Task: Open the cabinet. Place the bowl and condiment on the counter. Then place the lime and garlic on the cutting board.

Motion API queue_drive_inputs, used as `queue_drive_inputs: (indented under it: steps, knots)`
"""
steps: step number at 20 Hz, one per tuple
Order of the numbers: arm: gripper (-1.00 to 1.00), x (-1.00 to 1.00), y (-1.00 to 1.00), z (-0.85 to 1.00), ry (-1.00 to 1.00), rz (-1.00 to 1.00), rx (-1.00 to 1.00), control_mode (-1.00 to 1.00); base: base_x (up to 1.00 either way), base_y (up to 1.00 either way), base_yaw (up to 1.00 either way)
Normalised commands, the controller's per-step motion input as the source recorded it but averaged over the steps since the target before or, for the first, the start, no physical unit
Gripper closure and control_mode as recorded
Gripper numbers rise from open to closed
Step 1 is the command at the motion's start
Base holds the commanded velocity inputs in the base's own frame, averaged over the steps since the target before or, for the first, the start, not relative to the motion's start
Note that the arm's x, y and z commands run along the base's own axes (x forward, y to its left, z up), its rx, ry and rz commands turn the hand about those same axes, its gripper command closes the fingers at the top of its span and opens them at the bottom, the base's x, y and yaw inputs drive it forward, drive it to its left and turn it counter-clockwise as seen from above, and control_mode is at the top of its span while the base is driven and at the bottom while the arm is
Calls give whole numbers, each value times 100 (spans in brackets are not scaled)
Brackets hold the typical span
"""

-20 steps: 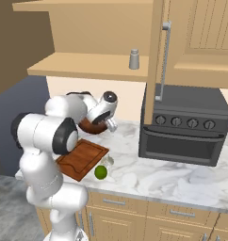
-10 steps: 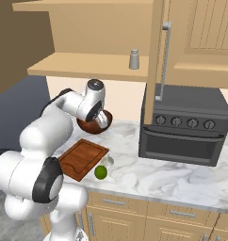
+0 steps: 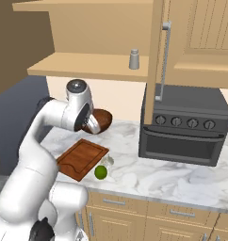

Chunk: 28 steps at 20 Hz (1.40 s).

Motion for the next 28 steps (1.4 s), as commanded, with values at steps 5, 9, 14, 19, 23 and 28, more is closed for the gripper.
queue_drive_inputs:
  steps: [5,9,14,19,23,28]
  knots:
    - [-100,-77,-17,85,-24,0,-19,-100,0,0,0]
    - [-100,-56,-32,93,-30,0,-24,-100,0,0,0]
    - [-100,-49,-33,100,-14,4,-15,-100,0,0,0]
    - [-100,-5,-7,100,-7,1,-21,-100,0,0,0]
    - [-100,25,-1,92,3,-1,-17,-100,0,0,0]
    - [-100,75,-24,20,1,-3,-17,-100,0,0,0]
